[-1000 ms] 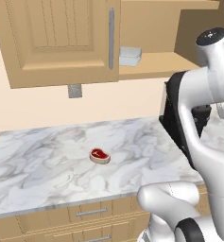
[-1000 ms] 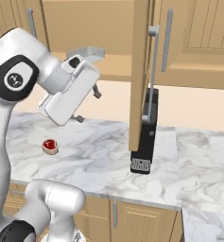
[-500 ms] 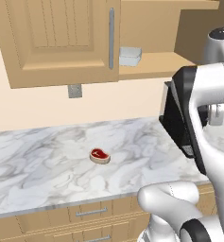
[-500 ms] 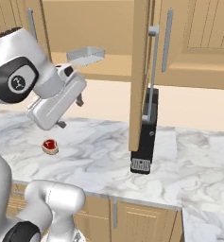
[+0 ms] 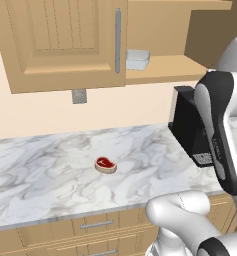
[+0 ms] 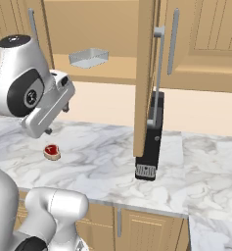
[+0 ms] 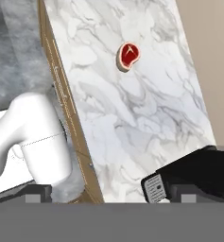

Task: Retrieve the tupperware from the cabinet, then place the raw meat into the tupperware to avoid contamination.

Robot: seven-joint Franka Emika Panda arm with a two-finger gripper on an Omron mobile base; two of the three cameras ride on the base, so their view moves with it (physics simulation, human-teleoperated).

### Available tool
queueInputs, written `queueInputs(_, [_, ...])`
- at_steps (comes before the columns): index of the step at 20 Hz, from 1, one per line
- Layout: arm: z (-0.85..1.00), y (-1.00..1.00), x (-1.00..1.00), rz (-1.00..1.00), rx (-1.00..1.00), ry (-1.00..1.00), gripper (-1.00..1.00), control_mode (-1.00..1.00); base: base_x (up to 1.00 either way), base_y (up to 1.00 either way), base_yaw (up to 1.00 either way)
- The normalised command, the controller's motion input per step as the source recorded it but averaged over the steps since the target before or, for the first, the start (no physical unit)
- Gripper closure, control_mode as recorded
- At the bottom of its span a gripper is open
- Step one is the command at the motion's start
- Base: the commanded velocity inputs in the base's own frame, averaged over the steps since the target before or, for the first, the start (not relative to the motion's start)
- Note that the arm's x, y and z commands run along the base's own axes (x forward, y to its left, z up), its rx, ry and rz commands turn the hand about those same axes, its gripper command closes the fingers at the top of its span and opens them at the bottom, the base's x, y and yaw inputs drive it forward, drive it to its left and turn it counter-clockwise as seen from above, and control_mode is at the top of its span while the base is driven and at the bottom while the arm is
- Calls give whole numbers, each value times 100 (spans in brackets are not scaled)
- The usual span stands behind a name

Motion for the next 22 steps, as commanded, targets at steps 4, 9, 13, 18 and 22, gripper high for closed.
queueInputs(4, [0, 33, 2, 15, 21, -6, -100, -100, 0, 0, 0])
queueInputs(9, [13, 21, -5, 7, 16, -5, -100, -100, 0, 0, 0])
queueInputs(13, [29, 12, -21, 0, 16, -13, -100, -100, 0, 0, 0])
queueInputs(18, [22, 22, -30, -6, 19, -20, -100, -100, 0, 0, 0])
queueInputs(22, [4, 43, -21, -8, 19, -21, -100, -100, 0, 0, 0])
